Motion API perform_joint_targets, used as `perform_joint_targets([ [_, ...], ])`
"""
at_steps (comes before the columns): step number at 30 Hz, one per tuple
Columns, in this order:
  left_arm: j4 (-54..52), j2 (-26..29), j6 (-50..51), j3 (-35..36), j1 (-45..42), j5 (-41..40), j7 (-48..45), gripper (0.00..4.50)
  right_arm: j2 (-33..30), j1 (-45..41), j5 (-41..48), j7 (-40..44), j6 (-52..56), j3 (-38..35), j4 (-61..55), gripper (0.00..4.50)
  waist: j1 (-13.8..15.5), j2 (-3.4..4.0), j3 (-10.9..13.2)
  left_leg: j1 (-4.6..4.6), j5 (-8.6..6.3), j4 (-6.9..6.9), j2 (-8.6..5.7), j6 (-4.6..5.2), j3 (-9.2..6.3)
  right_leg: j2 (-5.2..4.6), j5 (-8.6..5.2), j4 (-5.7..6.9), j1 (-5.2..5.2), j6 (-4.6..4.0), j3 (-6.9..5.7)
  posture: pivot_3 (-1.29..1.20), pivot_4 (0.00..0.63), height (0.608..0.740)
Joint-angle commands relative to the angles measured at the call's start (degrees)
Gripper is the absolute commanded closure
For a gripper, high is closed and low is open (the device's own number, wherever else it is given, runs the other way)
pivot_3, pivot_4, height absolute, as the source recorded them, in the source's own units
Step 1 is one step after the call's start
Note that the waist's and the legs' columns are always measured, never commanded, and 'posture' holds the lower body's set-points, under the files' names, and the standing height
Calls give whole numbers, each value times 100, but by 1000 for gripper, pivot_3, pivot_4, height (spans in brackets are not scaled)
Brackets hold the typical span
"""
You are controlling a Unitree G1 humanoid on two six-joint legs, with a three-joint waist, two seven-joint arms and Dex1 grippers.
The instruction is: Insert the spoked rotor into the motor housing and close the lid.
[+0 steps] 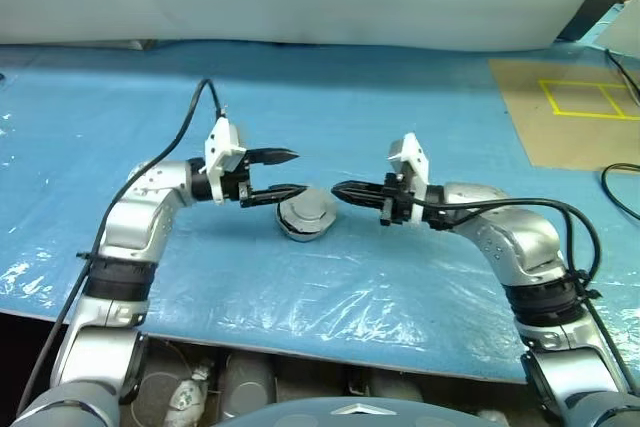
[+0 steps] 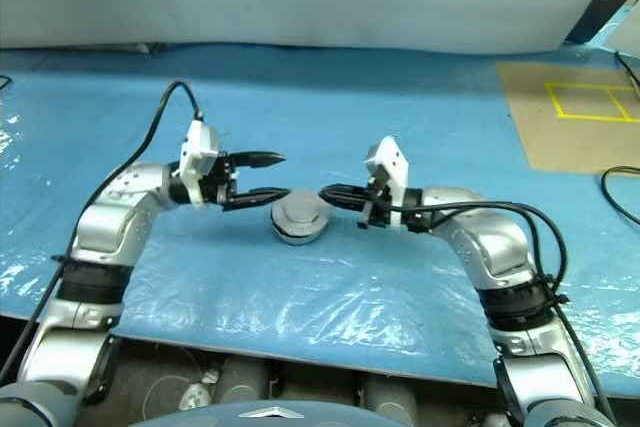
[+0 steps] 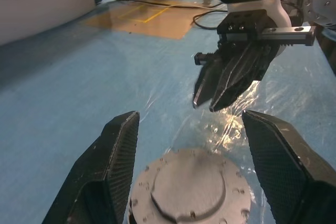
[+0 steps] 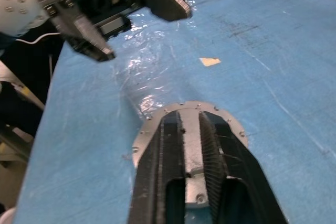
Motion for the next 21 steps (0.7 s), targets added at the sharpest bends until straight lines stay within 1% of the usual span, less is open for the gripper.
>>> perform_joint_targets([
  [1, -652, -2, -25, 251, 630, -115, 493, 1208, 46, -98, -144, 220, -259, 187, 187, 2881, 22, 0, 0, -1, 0, 0, 0, 0, 0, 0, 0, -4, 1, 0, 0, 0, 150, 740],
  [6, -1145, -171, 205, 440, 1226, -396, 1135, 1208, 66, -231, -56, 634, -273, 266, 342, 1183, 46, -3, 2, -7, 0, 4, 0, 1, -1, 0, 0, -5, 2, 1, 0, 0, 150, 740],
  [9, -1134, -155, 9, 387, 1432, -248, 1265, 1208, 151, -299, -203, 755, -476, 339, 509, 183, 30, -3, 2, 1, 0, 9, 2, 1, -1, 2, 0, -4, 4, 0, 1, 0, 150, 740],
  [10, -1095, -127, -69, 353, 1482, -176, 1275, 1208, 208, -323, -244, 760, -577, 331, 558, 36, 29, -3, 2, 5, 0, 8, 2, 1, 0, 2, 0, -4, 6, 0, 3, 0, 150, 740],
  [14, -931, 6, -316, 218, 1647, 35, 1206, 1208, 331, -410, -395, 881, -894, 372, 739, 36, -20, -3, 1, 7, 0, 12, 3, 2, -1, 3, 0, -4, 6, 0, 10, 0, 150, 740],
  [17, -794, 4, -433, 223, 1672, 70, 1241, 1208, 425, -469, -555, 912, -1027, 479, 908, 36, -42, -3, 1, 6, 0, 14, 2, 2, -1, 3, 0, -4, 6, 0, 9, 0, 150, 740],
  [21, -712, 24, -551, 206, 1692, 116, 1247, 1208, 446, -631, -925, 915, -1068, 764, 1225, 36, -76, -3, 1, 5, 0, 14, 2, 2, 0, 3, 0, -3, 6, 0, 9, 0, 150, 740],
])
